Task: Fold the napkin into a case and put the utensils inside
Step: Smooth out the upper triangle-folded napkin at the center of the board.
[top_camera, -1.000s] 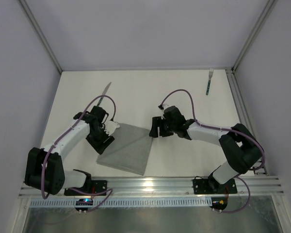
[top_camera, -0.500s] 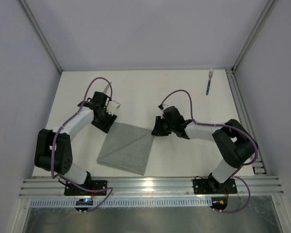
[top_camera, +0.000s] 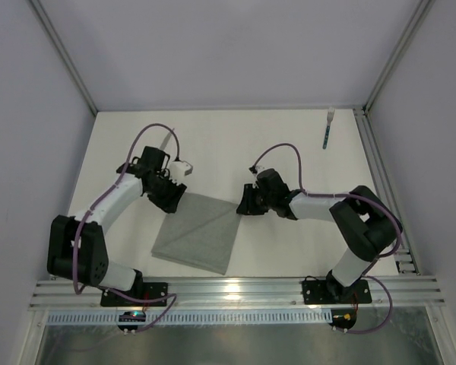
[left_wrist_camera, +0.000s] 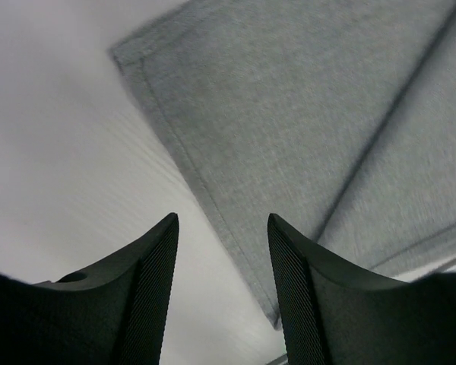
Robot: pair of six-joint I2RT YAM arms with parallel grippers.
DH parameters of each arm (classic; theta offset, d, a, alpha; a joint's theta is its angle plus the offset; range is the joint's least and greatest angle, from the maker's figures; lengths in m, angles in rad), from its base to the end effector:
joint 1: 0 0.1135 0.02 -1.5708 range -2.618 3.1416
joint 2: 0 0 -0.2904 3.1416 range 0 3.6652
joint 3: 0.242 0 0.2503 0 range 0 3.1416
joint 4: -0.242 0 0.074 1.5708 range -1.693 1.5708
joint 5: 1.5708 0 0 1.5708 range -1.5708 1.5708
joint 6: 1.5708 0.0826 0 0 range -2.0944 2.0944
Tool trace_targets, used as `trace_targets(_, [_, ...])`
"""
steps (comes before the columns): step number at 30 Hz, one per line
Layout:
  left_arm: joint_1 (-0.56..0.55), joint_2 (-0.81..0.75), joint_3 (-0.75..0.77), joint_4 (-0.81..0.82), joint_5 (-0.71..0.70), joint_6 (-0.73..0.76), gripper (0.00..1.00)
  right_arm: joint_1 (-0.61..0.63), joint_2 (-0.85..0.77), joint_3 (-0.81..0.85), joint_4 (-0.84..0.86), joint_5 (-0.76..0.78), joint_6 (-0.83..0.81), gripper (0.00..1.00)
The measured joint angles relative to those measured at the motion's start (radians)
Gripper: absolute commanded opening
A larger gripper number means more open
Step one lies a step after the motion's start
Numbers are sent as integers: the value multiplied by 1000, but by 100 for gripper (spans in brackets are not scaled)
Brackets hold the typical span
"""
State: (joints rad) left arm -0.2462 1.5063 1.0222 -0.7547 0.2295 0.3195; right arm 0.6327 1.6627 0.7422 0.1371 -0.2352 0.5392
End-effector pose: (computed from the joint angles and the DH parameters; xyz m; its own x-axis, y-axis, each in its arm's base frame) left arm 0.2812 -0.0900 0.1973 -0.7733 0.5097 -0.3770 0.5816 0.8071 -0.1018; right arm 0.2716 0.2230 0.1367 -0.8520 -0.0055 -0.5236 -0.3155 0.8034 0.5049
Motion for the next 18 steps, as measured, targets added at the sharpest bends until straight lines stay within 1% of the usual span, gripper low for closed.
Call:
trace_targets(2, [-31,-101,-35,-40,18,63,54,0,9,0,21,-6,7,34])
trace_targets(3, [-49,-148,-53,-60,26,91,54,0,14,0,31,-10,12,33])
trace_targets(4, [-64,-177,-66,-76,27,113,54,0,21,0,43,-14,16,26])
trace_targets(6, [-91,-216,-102,-107,28,159,54,0,35,0,64,-19,25,18])
trace_targets(8, [-97,-216,-148,-127,20,186,54,-3,49,1,82,-24,39,8])
trace_targets(10, [-97,-207,-195,-147,10,202,54,-12,62,6,91,-31,52,3])
trace_targets(14, [-107,-202,-204,-171,-1,208,54,-42,106,53,87,-42,74,3])
trace_targets(18, [-151,-198,-172,-168,-18,204,55,-91,169,141,67,-41,92,3])
